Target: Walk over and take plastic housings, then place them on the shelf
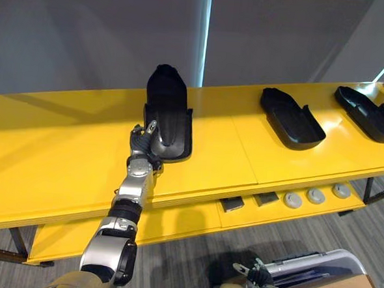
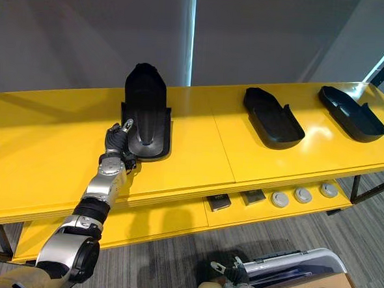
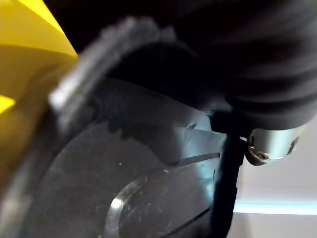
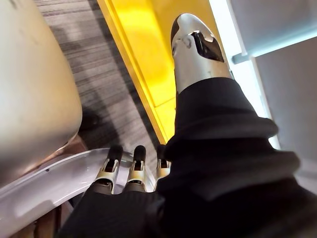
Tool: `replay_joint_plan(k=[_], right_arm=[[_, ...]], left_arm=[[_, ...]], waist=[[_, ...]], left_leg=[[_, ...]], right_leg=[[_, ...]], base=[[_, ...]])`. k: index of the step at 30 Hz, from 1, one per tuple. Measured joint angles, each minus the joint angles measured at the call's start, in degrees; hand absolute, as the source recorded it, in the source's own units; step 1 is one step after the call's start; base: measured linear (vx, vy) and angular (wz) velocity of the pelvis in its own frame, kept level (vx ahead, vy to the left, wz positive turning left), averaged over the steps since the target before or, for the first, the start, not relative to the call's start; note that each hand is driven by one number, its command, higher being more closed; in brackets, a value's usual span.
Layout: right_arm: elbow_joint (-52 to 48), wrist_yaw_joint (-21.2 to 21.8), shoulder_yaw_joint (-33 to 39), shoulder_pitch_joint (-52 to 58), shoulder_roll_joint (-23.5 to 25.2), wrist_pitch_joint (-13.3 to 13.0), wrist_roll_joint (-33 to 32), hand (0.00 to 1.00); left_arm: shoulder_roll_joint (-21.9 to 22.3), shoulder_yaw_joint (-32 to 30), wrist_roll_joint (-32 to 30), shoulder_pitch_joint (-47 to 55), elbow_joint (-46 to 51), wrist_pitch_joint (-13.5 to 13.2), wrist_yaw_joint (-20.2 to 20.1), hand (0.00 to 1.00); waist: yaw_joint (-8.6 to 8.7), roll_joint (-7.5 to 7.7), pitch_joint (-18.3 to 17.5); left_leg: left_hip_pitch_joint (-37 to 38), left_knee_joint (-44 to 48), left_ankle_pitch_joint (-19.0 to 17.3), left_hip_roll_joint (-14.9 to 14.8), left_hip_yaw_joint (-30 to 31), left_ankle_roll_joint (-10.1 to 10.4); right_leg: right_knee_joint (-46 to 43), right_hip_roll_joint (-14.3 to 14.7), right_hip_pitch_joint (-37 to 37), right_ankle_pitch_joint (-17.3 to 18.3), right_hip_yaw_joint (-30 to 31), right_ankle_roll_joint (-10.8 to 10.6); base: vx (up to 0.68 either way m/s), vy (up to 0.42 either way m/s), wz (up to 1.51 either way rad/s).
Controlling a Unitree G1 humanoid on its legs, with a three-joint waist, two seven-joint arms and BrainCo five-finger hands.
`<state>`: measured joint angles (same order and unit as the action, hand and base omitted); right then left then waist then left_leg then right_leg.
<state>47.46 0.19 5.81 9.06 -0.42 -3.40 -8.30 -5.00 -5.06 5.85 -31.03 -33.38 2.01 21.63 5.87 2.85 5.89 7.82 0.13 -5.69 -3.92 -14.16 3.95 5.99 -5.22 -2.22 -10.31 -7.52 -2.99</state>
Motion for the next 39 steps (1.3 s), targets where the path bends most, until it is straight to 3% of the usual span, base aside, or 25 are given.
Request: replay_joint_plan(k=[10,13,16,20,21,25,28,35,39], right_arm=[[0.54,0.02,-0.01,-0.37,-0.01,0.99,0.02,0.00],[0.54,0.04,-0.02,-0.40,-0.01,1.11,0.01,0.00],[0.54,0.09,-0.02,-0.40,0.00,1.08,0.00,0.00],[0.61,0.09,-0.08,-0.32,0.04,0.41,-0.06,0.00],[0.62,0.09,-0.09,-0.27,0.06,0.23,-0.06,0.00],[0.64,0.08,-0.22,0.30,0.12,-0.60,-0.09,0.00],[0.67,0.06,-0.85,0.79,0.03,-0.66,-0.09,0.00],[0.67,0.02,-1.78,0.89,-0.03,-0.71,-0.07,0.00],[0.70,-0.03,-1.79,1.36,-0.15,-0.71,-0.06,0.00]], left_arm=[[0.42,0.90,1.82,4.38,7.71,-1.45,-0.40,0.00],[0.52,1.20,-2.38,6.25,11.28,-1.32,-0.27,0.00],[0.55,2.33,-10.42,6.62,14.00,-0.91,0.00,0.00],[2.45,4.63,-19.52,12.03,25.38,-0.60,0.93,0.00],[2.62,5.32,-20.50,13.19,26.91,-0.63,0.93,1.00],[3.79,11.82,-25.93,21.86,33.09,-1.55,0.63,1.00],[4.12,16.04,-27.10,25.83,33.64,-3.26,-1.57,1.00],[4.87,19.63,-28.81,29.25,32.16,-5.23,-5.38,1.00],[4.88,21.45,-30.72,29.25,27.55,-5.24,-5.52,1.00]], waist=[[-0.33,0.00,0.00],[-0.36,0.00,0.00],[-0.38,-0.01,-0.01],[-0.50,-0.08,-0.05],[-0.53,-0.08,-0.05],[-0.79,-0.40,-0.45],[-2.16,-0.43,-0.51],[-2.53,-0.53,-0.78],[-2.62,-0.84,-1.91]], left_leg=[[0.65,0.20,-0.01,0.01,0.47,-0.03],[0.60,0.21,-0.01,0.07,0.58,-0.03],[0.41,0.21,0.02,0.11,0.98,-0.04],[0.44,0.11,0.07,0.15,1.33,-0.11],[0.53,0.10,0.07,0.15,1.36,-0.12],[1.03,-0.13,0.02,0.16,1.18,-0.15],[1.04,-0.13,-0.06,0.10,0.62,-0.21],[1.04,-0.56,-0.07,-0.06,-0.15,-0.18],[1.34,-1.33,-0.07,-0.01,-0.31,-0.18]], right_leg=[[-0.01,-0.12,0.99,0.02,-0.38,-0.01],[-0.01,-0.50,0.97,0.02,-0.44,-0.01],[-0.03,-0.69,0.98,0.02,-0.83,-0.01],[-0.20,-0.80,1.21,0.03,-1.26,-0.03],[-0.20,-0.81,1.32,0.04,-1.32,-0.05],[-0.13,-0.89,2.21,0.31,-1.44,-0.38],[-0.09,-0.91,2.23,0.47,-1.42,-0.57],[-0.01,-0.78,2.01,0.76,-1.13,-0.75],[0.00,-0.70,1.85,0.93,-0.95,-0.89]], base=[[-0.02,-0.003,0.02],[-0.05,0.000,0.02],[-0.03,-0.003,0.06],[-0.02,-0.007,0.05],[-0.01,-0.004,0.03],[-0.03,-0.003,0.01],[-0.04,-0.012,0.01],[-0.03,-0.018,-0.03],[0.00,-0.005,-0.02]])
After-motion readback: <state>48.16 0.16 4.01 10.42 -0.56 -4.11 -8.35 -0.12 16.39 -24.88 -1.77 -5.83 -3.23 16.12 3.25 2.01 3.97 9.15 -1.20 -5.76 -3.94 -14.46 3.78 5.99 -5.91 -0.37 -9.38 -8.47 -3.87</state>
